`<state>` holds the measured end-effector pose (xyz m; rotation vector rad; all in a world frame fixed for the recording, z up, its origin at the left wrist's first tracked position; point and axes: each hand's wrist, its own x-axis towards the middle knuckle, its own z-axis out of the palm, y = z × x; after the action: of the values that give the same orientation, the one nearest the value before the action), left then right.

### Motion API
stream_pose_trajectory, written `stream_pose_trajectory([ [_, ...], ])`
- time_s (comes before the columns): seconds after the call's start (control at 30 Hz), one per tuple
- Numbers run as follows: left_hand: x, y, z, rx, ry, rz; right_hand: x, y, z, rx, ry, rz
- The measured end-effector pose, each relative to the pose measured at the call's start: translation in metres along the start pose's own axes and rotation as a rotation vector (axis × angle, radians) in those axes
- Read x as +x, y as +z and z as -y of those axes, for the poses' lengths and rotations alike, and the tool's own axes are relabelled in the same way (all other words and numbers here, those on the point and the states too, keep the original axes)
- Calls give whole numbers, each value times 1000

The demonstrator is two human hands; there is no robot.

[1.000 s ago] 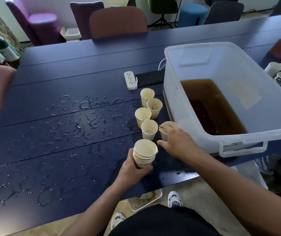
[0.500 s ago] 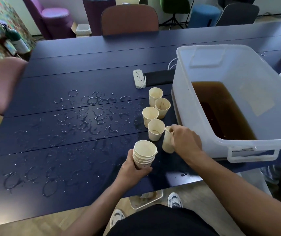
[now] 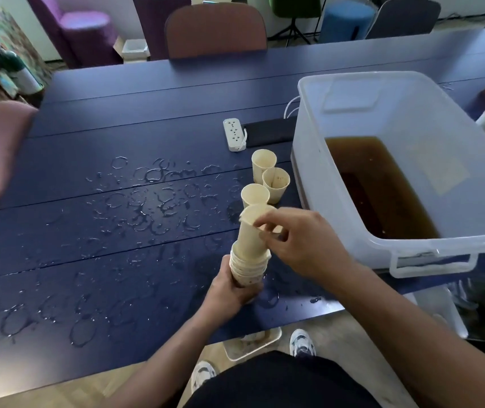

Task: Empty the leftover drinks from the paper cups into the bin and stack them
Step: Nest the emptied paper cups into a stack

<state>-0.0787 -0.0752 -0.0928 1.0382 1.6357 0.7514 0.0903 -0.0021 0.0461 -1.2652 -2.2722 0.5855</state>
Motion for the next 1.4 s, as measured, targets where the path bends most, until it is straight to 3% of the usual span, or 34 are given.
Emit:
stream_pose_trajectory([
  [0.3, -4, 5, -4, 38, 32, 4, -9, 29, -10, 34, 49, 332],
  [0.4, -3, 2, -4, 48, 30, -29, 0, 29, -14, 159, 136, 172],
  [0.47, -3, -1, -4, 69, 37, -28, 9, 30, -20, 139, 168, 26],
  [0.53, -3, -3, -4, 80, 49, -14, 19, 34, -31, 61, 188, -10],
  [0.77, -4, -6, -2, 80, 60, -31, 30, 59, -71, -261, 295, 305],
  [1.0, -8, -12, 3, 71, 35, -46, 28, 62, -80, -198, 266, 192],
  [1.23, -6, -11, 2, 72, 18, -41, 22, 12, -43, 33, 91, -72],
  [1.4, 0, -5, -2, 96, 31, -16, 22, -10, -25, 165, 17, -129],
])
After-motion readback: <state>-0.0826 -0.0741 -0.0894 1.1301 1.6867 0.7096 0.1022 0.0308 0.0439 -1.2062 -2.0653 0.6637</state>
